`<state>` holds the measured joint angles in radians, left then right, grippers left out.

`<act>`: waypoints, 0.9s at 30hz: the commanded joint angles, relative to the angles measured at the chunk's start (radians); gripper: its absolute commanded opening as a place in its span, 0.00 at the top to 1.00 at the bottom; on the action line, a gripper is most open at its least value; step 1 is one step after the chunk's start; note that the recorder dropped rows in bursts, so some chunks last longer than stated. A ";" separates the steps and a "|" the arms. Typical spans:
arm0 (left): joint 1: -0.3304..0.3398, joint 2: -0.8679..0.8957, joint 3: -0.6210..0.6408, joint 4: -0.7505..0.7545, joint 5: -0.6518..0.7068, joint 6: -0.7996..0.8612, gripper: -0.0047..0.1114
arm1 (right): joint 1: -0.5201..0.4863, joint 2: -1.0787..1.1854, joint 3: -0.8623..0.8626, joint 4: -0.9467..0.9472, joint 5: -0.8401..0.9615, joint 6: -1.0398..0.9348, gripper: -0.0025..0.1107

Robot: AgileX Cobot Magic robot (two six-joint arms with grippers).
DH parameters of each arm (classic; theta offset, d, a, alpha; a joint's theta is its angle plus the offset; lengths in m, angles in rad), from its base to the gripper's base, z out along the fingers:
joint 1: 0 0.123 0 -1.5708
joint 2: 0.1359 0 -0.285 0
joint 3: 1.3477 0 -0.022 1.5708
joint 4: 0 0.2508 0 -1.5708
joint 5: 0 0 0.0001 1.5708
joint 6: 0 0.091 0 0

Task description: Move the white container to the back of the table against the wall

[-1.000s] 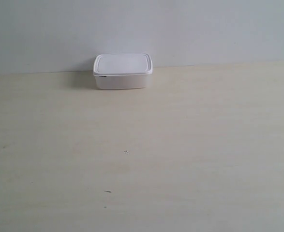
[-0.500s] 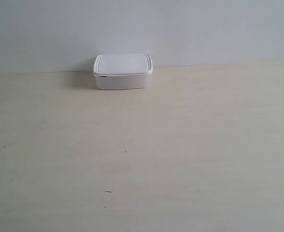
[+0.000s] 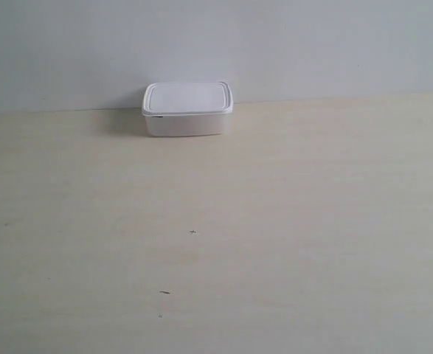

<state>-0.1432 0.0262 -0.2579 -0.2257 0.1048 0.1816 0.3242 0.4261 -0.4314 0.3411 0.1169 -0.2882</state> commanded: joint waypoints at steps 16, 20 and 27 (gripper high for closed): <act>0.004 -0.002 0.002 0.035 0.291 -0.045 0.96 | 0.002 0.001 0.095 -0.003 -0.202 0.001 0.98; 0.004 -0.002 0.032 0.035 0.223 -0.071 0.96 | 0.002 -0.012 0.182 -0.040 -0.219 0.001 0.98; 0.004 -0.002 0.170 0.035 -0.044 -0.067 0.96 | 0.002 -0.071 0.320 -0.139 -0.239 0.001 0.98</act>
<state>-0.1432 0.0280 -0.1332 -0.1934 0.1471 0.1239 0.3242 0.3830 -0.1526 0.2455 -0.0942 -0.2882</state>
